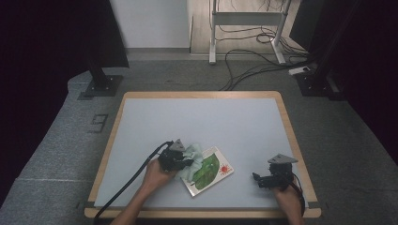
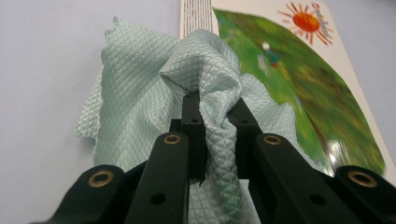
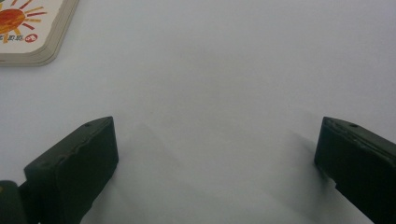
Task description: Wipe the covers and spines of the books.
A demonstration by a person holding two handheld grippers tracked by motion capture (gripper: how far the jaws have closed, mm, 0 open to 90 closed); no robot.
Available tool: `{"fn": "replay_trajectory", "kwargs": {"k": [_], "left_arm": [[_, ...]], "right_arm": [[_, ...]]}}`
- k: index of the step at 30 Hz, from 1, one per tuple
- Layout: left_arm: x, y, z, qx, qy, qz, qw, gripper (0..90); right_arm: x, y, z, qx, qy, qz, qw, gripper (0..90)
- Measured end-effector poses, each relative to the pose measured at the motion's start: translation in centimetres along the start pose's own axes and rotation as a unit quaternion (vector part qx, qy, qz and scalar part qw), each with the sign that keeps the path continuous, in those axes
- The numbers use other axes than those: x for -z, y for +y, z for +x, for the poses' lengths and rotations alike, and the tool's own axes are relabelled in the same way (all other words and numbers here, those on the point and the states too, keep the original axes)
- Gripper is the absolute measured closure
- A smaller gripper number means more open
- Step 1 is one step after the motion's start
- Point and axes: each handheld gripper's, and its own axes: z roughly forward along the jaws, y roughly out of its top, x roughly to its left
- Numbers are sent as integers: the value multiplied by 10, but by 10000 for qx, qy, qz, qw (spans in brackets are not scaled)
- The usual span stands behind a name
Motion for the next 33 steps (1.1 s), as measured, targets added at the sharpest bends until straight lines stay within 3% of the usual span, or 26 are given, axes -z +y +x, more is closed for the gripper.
{"fn": "replay_trajectory", "kwargs": {"k": [19, 28, 33], "left_arm": [[-53, 62, 6, -199, -92, 183, 9996, 801], [-68, 77, 7, -181, -194, 146, 9995, 799], [-73, 80, -1, -267, -194, 151, 9993, 799]], "right_arm": [[0, 0, 0, 1, 3, -1, 10000, 0], [0, 0, 0, 6, 3, -6, 10000, 0], [0, 0, 0, 11, 0, -9, 10000, 0]]}}
